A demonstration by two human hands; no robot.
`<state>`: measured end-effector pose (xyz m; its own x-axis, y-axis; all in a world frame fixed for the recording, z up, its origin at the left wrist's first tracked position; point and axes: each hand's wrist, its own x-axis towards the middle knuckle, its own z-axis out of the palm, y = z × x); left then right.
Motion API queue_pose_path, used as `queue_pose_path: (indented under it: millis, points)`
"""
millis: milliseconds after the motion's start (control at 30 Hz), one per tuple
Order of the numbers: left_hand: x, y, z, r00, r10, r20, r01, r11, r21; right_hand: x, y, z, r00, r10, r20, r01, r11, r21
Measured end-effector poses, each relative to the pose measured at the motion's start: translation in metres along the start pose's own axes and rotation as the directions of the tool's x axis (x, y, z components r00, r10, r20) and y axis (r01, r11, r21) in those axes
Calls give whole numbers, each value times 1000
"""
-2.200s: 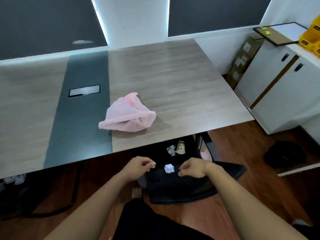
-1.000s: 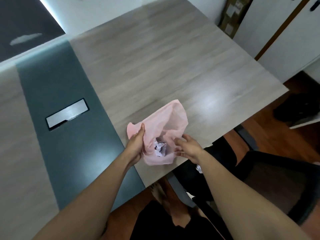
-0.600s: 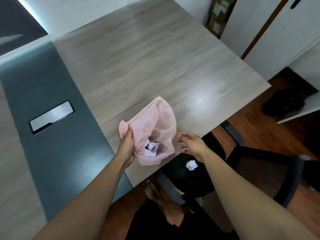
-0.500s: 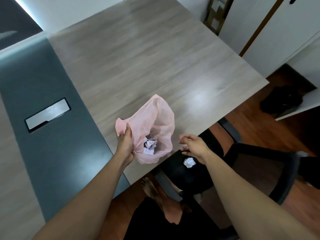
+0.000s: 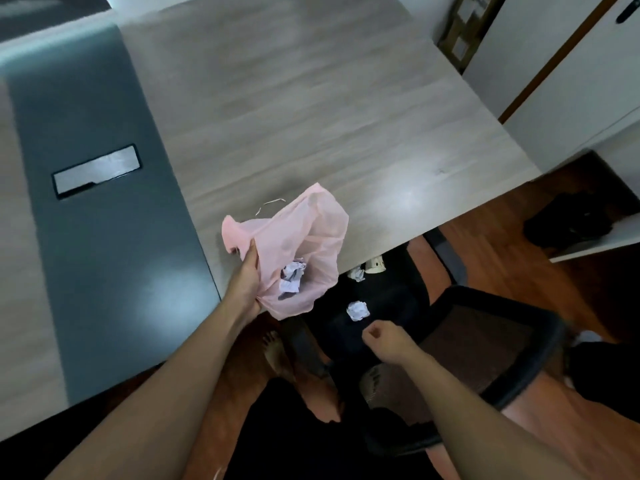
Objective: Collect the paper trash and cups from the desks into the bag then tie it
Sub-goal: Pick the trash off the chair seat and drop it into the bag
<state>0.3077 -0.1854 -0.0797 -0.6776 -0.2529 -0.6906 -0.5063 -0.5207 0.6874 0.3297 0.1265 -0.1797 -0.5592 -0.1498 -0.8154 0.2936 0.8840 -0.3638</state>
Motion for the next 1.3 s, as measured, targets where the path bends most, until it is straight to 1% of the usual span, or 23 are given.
queue_pose_path:
  millis: [67, 133, 200, 233, 300, 400, 500, 600, 633, 700, 767, 900, 1000, 1067, 1100, 1167, 1200, 1233, 1267, 1300]
  points:
    - [-20, -10, 1, 999, 8, -47, -11, 997, -70, -8, 11, 4, 996, 3, 86, 10, 989, -148]
    - [-37, -16, 1, 997, 31, -70, -37, 995, -95, -14, 21, 10, 980, 86, 179, -25, 948, -318]
    - [-51, -25, -1, 996, 63, -56, -69, 992, -107, -29, 29, 17, 965, 150, 216, -25, 870, -492]
    - [-58, -28, 0, 996, 65, -53, -70, 992, -108, -36, 32, 22, 964, 159, 214, -23, 848, -529]
    - [-69, -30, 3, 995, 80, -54, -84, 993, -87, -46, 35, 30, 975, 147, 166, -39, 851, -523]
    - [-76, -36, 5, 999, 45, -14, -45, 997, -66, -53, 39, 37, 985, 142, 95, -71, 844, -531]
    - [-78, -43, 2, 998, 17, 54, -14, 998, -60, -62, 44, 45, 986, 154, 63, -95, 832, -546]
    - [-76, -50, -5, 997, -23, 71, 28, 997, -74, -71, 47, 52, 984, 175, 27, -129, 815, -565]
    - [-74, -55, -10, 994, -35, 99, 43, 996, -73, -73, 50, 54, 984, 175, 15, -135, 811, -569]
    - [-71, -63, -21, 985, -66, 157, 72, 997, -34, -79, 52, 64, 982, 189, 13, -149, 814, -562]
    - [-68, -71, -32, 981, -88, 171, 90, 996, -4, -84, 57, 72, 980, 199, 6, -165, 829, -535]
    - [-71, -82, -47, 959, -171, 225, 173, 985, 9, -96, 63, 80, 975, 222, 6, -187, 835, -517]
    - [-85, -88, -53, 917, -284, 281, 300, 954, -14, -100, 60, 85, 960, 281, 4, -240, 828, -506]
    - [-93, -94, -57, 882, -357, 307, 383, 923, -27, -101, 50, 83, 939, 344, 2, -311, 853, -420]
    - [-96, -98, -59, 870, -386, 306, 413, 910, -25, -101, 43, 79, 927, 374, -6, -355, 874, -332]
    - [-99, -108, -62, 850, -432, 301, 459, 888, -20, -98, 26, 69, 914, 406, -24, -406, 908, -106]
    - [-100, -115, -63, 836, -453, 309, 482, 876, -22, -91, 18, 65, 916, 401, -27, -400, 916, 32]
    - [-102, -121, -62, 822, -469, 324, 504, 863, -30, -87, 13, 62, 919, 394, -8, -383, 900, 206]
    - [-104, -125, -60, 817, -478, 322, 516, 856, -38, -81, 11, 62, 921, 388, 26, -366, 841, 398]
    - [-105, -129, -57, 825, -473, 308, 511, 858, -51, -75, 13, 67, 926, 372, 62, -334, 732, 594]
